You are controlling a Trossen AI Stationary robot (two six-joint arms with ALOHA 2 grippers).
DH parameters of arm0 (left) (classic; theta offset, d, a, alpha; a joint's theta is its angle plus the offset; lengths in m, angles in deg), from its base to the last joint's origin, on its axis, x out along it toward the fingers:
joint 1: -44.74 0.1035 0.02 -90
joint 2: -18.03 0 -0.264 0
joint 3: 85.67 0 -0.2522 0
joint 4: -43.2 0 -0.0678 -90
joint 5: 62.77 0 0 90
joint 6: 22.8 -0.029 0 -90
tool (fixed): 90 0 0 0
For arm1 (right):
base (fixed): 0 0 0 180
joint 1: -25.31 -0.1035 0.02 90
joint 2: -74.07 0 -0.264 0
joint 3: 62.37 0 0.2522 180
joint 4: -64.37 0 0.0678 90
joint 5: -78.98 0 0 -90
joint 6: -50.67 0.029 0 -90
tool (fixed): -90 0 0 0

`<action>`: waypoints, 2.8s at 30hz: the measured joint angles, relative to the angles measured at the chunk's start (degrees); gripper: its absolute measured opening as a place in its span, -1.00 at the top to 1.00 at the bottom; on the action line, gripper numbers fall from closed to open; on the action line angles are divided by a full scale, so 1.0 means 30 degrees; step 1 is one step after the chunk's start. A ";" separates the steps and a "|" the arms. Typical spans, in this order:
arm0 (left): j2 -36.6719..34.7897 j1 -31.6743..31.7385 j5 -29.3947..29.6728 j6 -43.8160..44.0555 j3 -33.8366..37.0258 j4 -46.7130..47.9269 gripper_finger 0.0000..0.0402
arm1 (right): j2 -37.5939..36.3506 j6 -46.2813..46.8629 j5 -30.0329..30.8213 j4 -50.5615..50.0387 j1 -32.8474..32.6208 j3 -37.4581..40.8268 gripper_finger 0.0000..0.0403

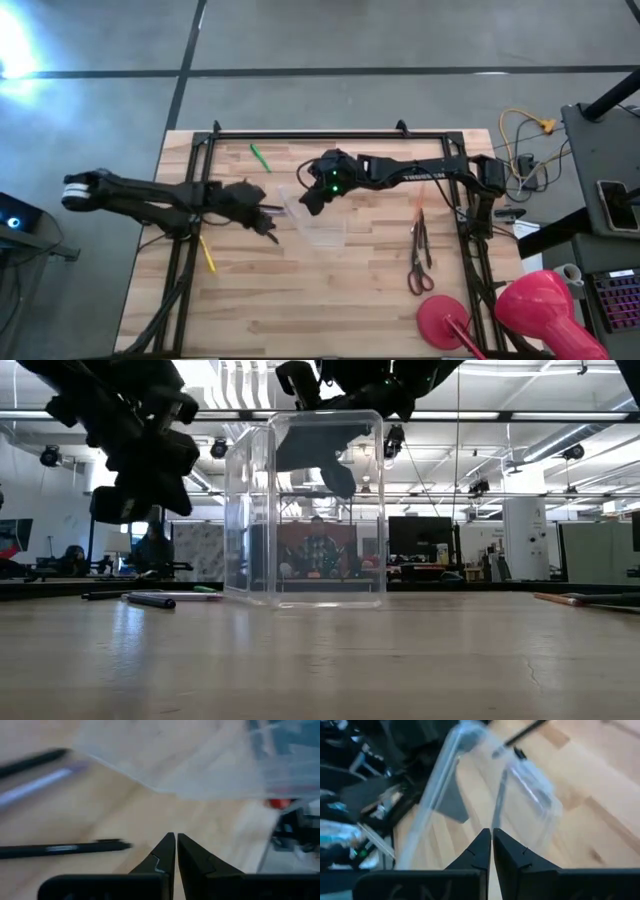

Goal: Pick & place school supplies into a supply box
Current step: Prepare the transparent supply box, then put the black scissors into the transparent supply box

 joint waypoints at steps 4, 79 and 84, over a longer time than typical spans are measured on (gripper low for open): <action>0.2236 -0.1376 0.1712 0.2214 0.0491 -0.3445 0.98 | -0.0071 -0.0732 -0.0416 -0.1387 0.0007 -0.0014 0.94; 1.6718 -1.3938 1.9124 1.2419 -1.9056 1.0819 0.98 | -1.1126 1.1090 0.3783 -1.6565 -1.0674 1.1515 0.69; 1.6718 -1.3786 1.9118 1.2397 -1.9056 1.0805 0.98 | -0.9986 1.2851 0.3289 -1.5709 -1.2376 1.1762 0.37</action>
